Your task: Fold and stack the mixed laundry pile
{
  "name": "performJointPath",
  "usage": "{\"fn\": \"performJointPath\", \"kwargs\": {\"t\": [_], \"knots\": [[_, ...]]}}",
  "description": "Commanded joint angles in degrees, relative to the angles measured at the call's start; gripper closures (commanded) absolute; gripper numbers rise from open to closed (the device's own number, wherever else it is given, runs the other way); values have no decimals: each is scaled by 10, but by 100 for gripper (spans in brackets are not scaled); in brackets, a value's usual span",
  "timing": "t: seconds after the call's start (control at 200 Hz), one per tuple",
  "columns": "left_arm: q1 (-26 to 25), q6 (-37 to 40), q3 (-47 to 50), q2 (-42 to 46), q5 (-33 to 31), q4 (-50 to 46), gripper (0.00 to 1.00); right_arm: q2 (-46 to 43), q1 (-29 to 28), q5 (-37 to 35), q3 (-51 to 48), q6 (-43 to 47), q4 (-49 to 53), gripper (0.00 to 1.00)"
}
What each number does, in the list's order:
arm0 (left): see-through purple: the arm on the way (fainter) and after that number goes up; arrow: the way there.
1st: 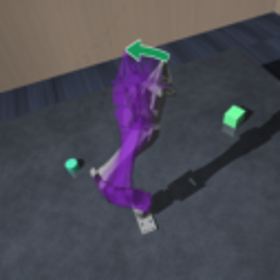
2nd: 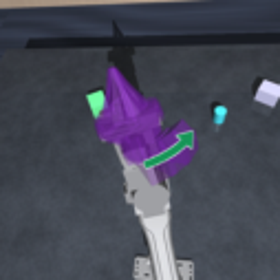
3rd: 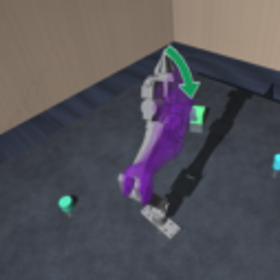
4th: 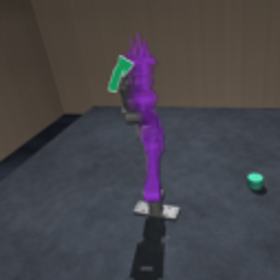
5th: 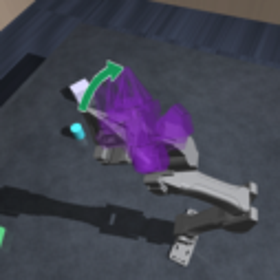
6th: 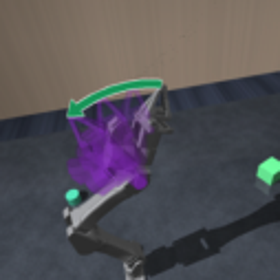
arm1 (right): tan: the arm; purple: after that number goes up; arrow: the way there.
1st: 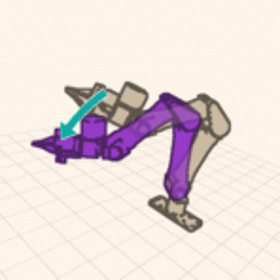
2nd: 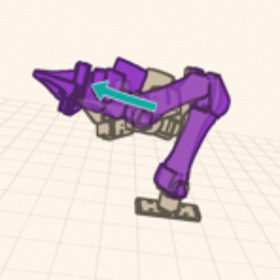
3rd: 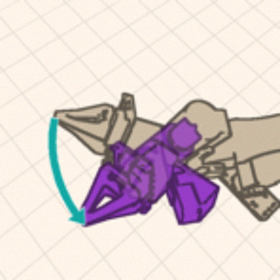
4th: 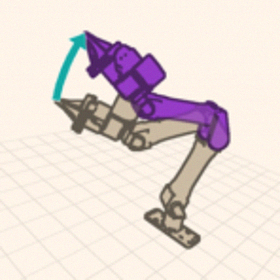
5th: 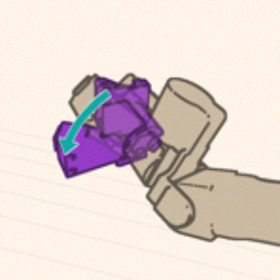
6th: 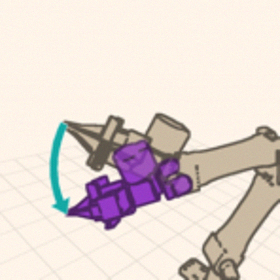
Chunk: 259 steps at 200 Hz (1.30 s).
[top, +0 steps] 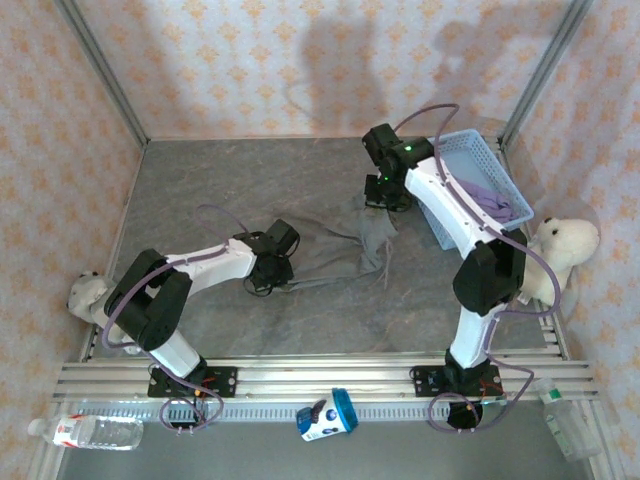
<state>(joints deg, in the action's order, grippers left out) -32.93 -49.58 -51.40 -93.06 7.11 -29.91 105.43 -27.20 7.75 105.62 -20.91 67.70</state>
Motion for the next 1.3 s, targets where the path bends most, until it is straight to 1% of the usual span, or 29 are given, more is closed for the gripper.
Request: {"fn": "performJointPath", "kwargs": {"t": [0.0, 0.095, 0.145, 0.205, 0.265, 0.29, 0.31, 0.35, 0.415, 0.495, 0.58, 0.615, 0.64, 0.665, 0.691, 0.731, 0.786, 0.841, 0.961, 1.066, 1.131, 1.186, 1.226, 1.266, 1.291], "knots": [[-5, -2, 18, -24, -11, 15, 93, 0, -28, 42, 28, -52, -16, 96], [-5, -3, 23, -18, -13, 15, 93, 16, -50, 65, 34, -72, -47, 91], [-5, -3, 25, -13, -16, 12, 93, 31, -63, 82, 42, -80, -60, 86], [-5, -3, 29, -5, -20, 8, 93, 51, -77, 117, 51, -89, -84, 75], [-5, -3, 33, 8, -25, 2, 93, 61, -89, 182, 48, -102, -138, 63], [-4, -3, 35, 14, -28, -1, 93, 62, -92, 208, 44, -109, -165, 53], [-3, -3, 37, 19, -29, -3, 93, 60, -93, 226, 39, -119, -188, 49], [0, -2, 43, 33, -32, -7, 94, 53, -94, 254, 30, -134, -229, 43], [7, -2, 56, 61, -41, -16, 95, 39, -93, 269, 26, -139, -267, 37], [22, 1, 74, 100, -55, -31, 95, 21, -87, 270, 28, -130, -276, 37], [44, 6, 86, 137, -61, -50, 94, 0, -71, 251, 15, -118, -263, 39], [50, 11, 84, 151, -64, -59, 91, -8, -61, 247, 2, -114, -258, 39], [52, 13, 80, 161, -68, -69, 88, -13, -54, 244, -9, -112, -254, 39], [54, 16, 75, 169, -71, -77, 81, -20, -46, 240, -22, -111, -252, 39], [53, 18, 68, 180, -72, -83, 68, -26, -40, 235, -35, -107, -248, 40], [53, 19, 58, 195, -74, -88, 53, -37, -29, 220, -58, -100, -240, 40], [54, 20, 43, 214, -73, -88, 40, -49, -17, 200, -84, -86, -227, 41], [54, 18, 27, 227, -72, -84, 33, -61, -8, 183, -109, -73, -216, 42], [54, 19, -12, 216, -50, -57, 27, -77, 2, 152, -158, -49, -210, 51], [53, 21, -47, 162, -40, -39, 20, -75, 5, 141, -178, -30, -212, 51], [52, 25, -68, 125, -36, -23, 19, -69, 6, 139, -182, -22, -221, 52], [52, 26, -82, 96, -33, -6, 19, -58, 6, 142, -180, -17, -235, 53], [52, 26, -94, 75, -37, 0, 22, -46, 6, 145, -177, -15, -248, 56], [52, 28, -107, 53, -46, -2, 26, -30, 6, 149, -168, -15, -259, 61], [52, 30, -116, 41, -54, -7, 31, -17, 6, 154, -161, -15, -269, 65]]}}
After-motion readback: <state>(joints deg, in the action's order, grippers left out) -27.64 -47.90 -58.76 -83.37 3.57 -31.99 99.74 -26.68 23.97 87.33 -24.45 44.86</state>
